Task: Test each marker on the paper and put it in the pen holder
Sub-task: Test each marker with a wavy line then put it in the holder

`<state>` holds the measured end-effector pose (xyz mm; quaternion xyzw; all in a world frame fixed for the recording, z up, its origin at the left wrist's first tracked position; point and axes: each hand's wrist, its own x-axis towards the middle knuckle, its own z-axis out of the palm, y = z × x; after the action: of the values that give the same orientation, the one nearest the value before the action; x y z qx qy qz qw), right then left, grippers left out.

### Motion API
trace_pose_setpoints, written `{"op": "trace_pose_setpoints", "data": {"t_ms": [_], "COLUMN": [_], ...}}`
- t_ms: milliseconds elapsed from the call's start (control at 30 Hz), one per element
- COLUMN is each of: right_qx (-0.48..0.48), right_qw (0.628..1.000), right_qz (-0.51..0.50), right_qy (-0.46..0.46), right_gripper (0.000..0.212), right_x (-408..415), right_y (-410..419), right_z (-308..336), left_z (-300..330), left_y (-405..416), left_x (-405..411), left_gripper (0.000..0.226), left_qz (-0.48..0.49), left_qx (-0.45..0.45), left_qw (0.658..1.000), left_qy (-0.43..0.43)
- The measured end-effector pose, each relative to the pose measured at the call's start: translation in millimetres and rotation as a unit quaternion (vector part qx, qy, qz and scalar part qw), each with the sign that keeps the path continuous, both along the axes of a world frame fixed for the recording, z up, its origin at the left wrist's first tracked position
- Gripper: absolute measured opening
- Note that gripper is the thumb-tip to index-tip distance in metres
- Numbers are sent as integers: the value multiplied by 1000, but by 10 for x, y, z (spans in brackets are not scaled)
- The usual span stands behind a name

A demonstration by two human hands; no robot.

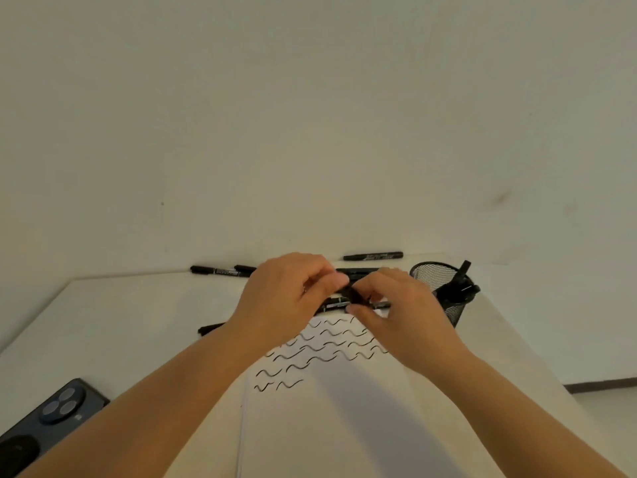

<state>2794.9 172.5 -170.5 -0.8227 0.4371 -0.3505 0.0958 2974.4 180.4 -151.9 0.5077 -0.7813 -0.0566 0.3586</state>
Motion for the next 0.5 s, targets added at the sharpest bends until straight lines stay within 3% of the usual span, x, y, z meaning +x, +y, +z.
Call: {"op": "trace_pose_setpoints", "data": {"t_ms": [100,200,367,500], "right_qx": [13,33,56,82], "right_qw": [990,968,955,955], "right_qz": [-85,-140,-180,-190], "right_qy": [-115,-208,-227,-214], "right_gripper": [9,10,16,28], "right_x": [-299,-581,-845,-930], "right_y": [-198,-376,-542,-603], "right_z": [134,223,143,-27], "left_z": [73,-23,-414,-709], "left_y": [-336,-839,-1506,-1754], "left_x": [-152,-212,-164,-147], "left_gripper": [35,24,23,29], "left_qz": [-4,47,83,96], "left_qx": [17,73,186,237], "left_qw": [998,996,968,946], "left_qy": [56,-15,-146,-200]}}
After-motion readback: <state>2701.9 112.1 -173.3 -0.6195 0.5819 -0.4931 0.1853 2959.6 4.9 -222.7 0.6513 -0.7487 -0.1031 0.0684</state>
